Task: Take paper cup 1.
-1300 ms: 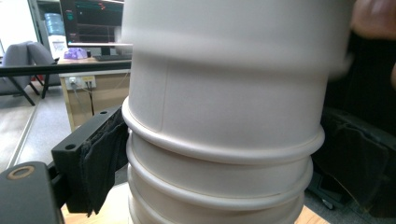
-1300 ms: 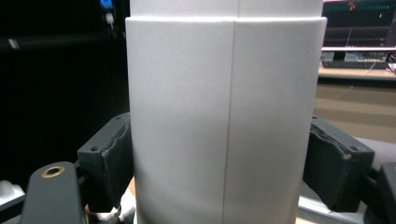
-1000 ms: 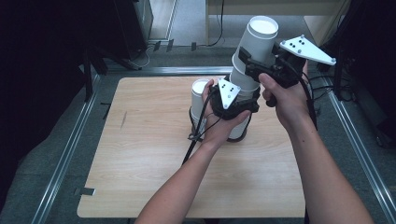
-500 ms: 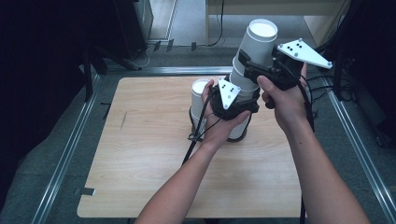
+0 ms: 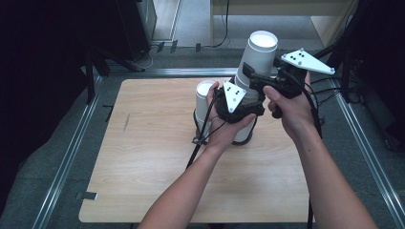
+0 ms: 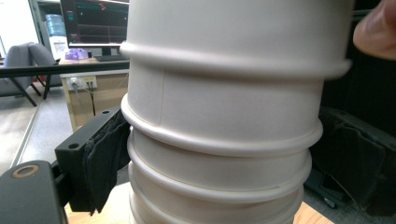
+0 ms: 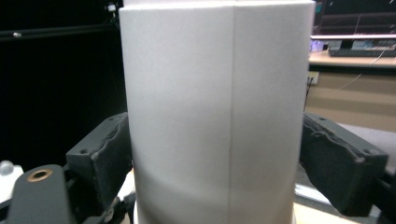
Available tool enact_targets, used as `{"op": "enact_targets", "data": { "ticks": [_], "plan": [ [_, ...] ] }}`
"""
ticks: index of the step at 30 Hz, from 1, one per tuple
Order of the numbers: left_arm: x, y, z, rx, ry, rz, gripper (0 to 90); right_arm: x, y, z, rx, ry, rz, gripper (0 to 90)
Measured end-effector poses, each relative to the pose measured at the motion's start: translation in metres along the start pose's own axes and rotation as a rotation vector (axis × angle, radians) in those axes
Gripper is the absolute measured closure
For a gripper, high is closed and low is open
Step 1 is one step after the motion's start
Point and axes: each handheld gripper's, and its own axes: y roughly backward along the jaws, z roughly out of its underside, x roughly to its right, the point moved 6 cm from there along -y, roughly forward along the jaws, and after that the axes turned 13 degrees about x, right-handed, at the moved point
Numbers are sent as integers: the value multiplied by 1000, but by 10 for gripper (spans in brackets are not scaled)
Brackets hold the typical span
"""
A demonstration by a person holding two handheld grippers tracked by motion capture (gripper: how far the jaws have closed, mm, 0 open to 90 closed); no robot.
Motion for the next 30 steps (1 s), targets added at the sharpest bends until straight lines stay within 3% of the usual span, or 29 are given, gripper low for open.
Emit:
{"op": "enact_targets", "data": {
  "ticks": [4,10,16,23,30],
  "plan": [
    [0,0,0,2,-1,0,77,3,2,7,-21,-29,-27,125],
    [0,0,0,2,-4,1,78,7,5,20,-41,-28,-50,76],
    [0,0,1,7,-6,1,78,10,0,24,-36,-75,-85,52],
    [0,1,1,9,-4,0,78,11,-8,31,-78,-129,-116,43],
    [0,1,1,9,-8,2,79,10,-8,30,-75,-88,-112,73]
  ]
}}
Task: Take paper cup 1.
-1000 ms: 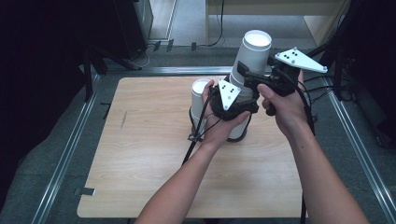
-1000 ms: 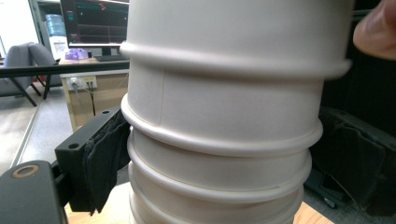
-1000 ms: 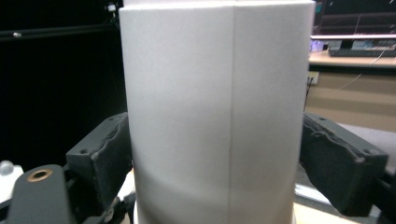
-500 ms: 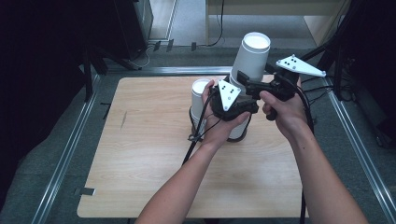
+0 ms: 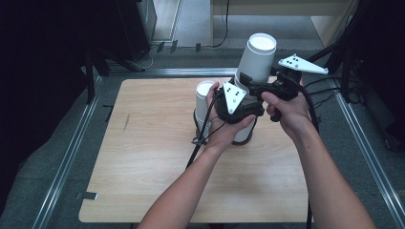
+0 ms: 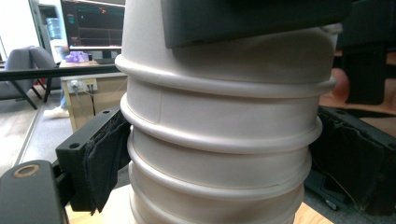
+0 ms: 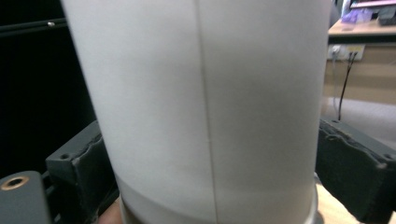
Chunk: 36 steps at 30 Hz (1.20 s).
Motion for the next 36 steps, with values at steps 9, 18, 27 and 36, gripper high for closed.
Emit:
{"op": "enact_targets", "data": {
  "ticks": [9,18,27,36],
  "plan": [
    [0,0,0,0,0,0,80,-5,1,-5,18,76,27,122],
    [0,0,0,-1,2,0,81,-7,1,-10,44,81,47,136],
    [0,0,0,-3,0,1,81,-10,1,-24,102,70,64,167],
    [0,1,0,-3,1,0,81,-14,2,-44,191,93,115,174]
  ]
}}
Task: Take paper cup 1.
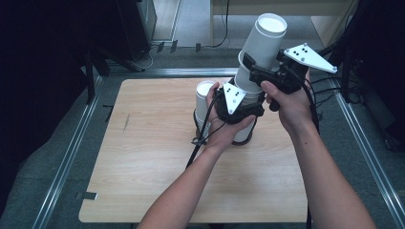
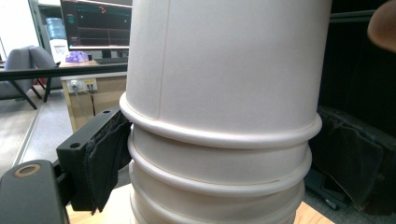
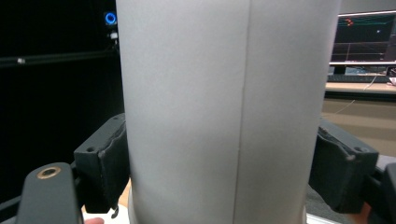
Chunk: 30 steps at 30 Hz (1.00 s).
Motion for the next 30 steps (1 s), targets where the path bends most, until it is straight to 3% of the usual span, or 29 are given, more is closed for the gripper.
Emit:
{"op": "enact_targets", "data": {
  "ticks": [8,13,30],
  "plan": [
    [0,0,0,2,3,0,81,-1,1,-11,40,-8,27,185],
    [0,0,0,2,3,0,81,-2,3,-18,66,21,27,197],
    [0,0,0,-1,-1,1,81,3,17,-52,167,4,69,213]
  ]
}}
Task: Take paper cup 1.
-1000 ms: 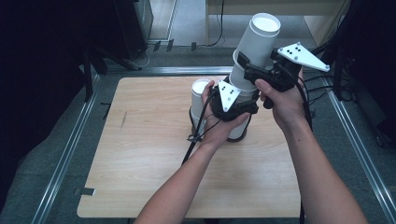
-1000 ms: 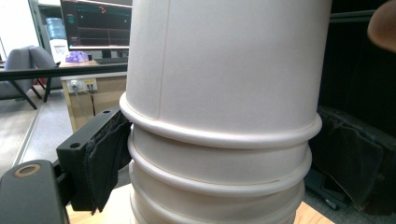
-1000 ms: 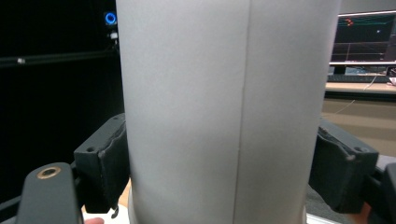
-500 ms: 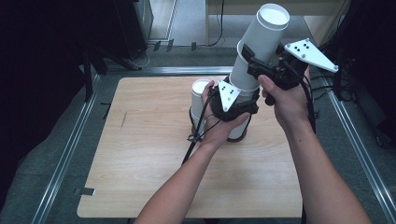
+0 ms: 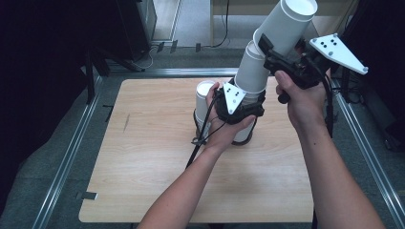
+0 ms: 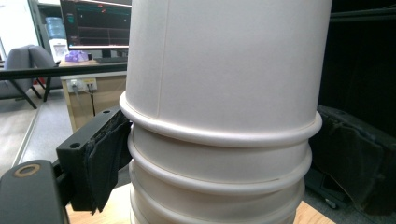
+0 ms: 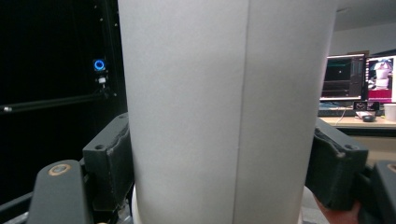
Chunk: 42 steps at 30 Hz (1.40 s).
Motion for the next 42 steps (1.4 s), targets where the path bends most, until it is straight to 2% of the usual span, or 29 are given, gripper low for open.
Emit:
{"op": "enact_targets", "data": {
  "ticks": [10,12,19,22,26,34,36,42],
  "plan": [
    [0,0,0,-5,0,-1,80,12,12,-14,23,9,22,214],
    [0,0,0,-7,1,-1,80,16,16,-14,24,24,31,213],
    [1,1,-2,-33,19,-1,58,31,30,-9,12,22,67,213],
    [-1,4,-4,-46,52,13,48,39,41,0,-3,49,88,213],
    [-1,9,-11,-39,48,29,35,46,52,11,-18,88,104,212],
    [2,25,-24,-34,57,75,6,58,73,37,-62,116,149,210],
    [2,32,-24,-30,68,81,6,59,79,44,-73,128,158,210],
    [-3,50,-20,-42,61,88,6,62,95,62,-93,149,186,210]
  ]
}}
